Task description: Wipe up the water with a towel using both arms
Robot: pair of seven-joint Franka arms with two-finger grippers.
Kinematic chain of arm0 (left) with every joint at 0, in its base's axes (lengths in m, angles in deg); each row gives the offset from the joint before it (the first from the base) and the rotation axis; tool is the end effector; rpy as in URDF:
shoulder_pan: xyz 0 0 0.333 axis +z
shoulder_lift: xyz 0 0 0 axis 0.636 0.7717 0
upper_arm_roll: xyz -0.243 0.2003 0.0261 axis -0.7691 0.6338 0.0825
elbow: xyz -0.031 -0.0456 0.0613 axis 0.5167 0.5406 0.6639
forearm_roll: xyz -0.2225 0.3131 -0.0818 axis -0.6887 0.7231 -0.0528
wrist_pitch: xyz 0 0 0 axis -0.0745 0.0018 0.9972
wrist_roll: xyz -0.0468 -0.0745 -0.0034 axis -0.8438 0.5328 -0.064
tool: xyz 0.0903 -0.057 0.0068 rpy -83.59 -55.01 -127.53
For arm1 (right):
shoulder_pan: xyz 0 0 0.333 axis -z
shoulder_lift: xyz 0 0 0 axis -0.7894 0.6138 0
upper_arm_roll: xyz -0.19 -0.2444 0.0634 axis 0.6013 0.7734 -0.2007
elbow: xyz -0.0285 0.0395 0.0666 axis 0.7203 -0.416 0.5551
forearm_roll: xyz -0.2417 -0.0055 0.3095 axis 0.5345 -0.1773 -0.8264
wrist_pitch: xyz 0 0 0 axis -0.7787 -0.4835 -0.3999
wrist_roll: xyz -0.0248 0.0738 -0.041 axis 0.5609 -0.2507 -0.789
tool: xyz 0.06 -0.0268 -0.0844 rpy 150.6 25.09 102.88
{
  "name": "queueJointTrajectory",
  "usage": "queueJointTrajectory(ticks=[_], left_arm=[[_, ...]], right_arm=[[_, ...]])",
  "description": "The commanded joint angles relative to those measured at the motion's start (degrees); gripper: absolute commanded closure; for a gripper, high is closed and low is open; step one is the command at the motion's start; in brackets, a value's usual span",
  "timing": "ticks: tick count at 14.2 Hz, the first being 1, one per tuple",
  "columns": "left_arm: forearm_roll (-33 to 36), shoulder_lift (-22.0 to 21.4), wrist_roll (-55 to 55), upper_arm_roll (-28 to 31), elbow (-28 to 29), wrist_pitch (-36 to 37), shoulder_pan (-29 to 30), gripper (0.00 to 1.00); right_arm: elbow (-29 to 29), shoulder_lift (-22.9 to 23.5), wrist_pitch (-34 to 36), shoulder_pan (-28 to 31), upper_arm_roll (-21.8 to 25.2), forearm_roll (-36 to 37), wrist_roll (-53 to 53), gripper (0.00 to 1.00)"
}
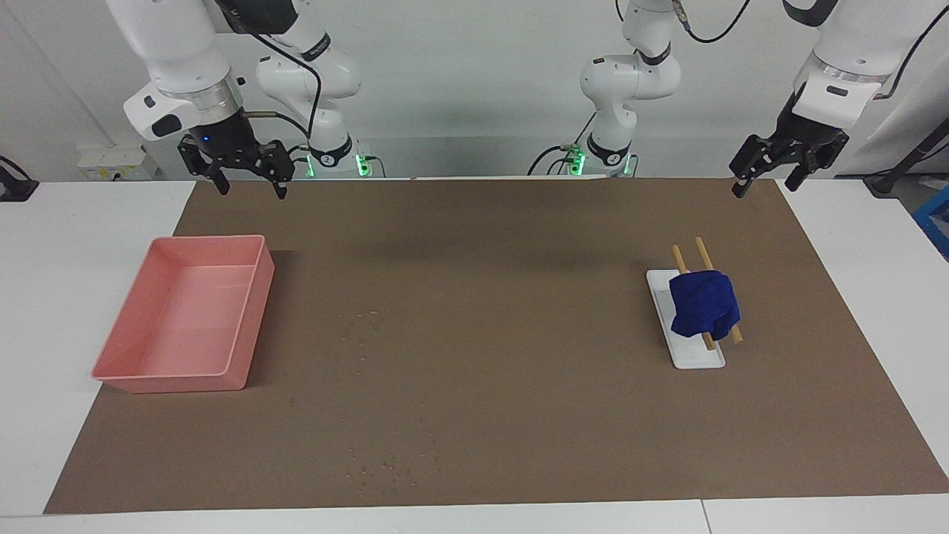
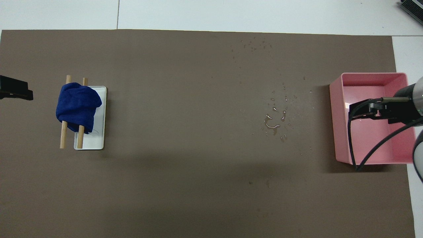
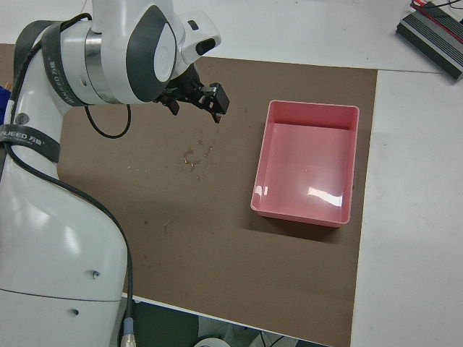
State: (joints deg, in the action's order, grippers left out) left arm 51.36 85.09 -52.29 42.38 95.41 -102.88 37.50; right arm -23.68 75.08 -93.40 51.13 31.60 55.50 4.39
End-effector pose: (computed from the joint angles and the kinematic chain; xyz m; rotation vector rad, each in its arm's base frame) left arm 0.5514 -0.0133 0.6651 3.1344 0.1012 0.1070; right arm 0.5319 0.0352 0.6277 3.1123 -0.1696 -0.0338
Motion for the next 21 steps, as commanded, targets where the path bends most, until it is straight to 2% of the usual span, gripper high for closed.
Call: queueJointTrajectory(ticks=[1, 12, 21], left_arm=[[-0.9, -0.1, 0.6, 0.3, -0.5, 0.3, -0.5, 0.0], [-0.6, -0.6, 0.6, 0.4, 0.0, 0.6, -0.6, 0.0], [-0.6, -2.5, 0.9, -0.1, 3.7, -0.6, -1.4, 0.0]], right_arm=[[-1.7, -1.3, -1.0, 0.7, -0.2, -1.2, 0.7, 0.0], [-1.7, -1.3, -1.0, 0.7, -0.2, -1.2, 0.6, 0.0], [-1.7, -1.3, -1.0, 0.7, -0.2, -1.2, 0.6, 0.0]])
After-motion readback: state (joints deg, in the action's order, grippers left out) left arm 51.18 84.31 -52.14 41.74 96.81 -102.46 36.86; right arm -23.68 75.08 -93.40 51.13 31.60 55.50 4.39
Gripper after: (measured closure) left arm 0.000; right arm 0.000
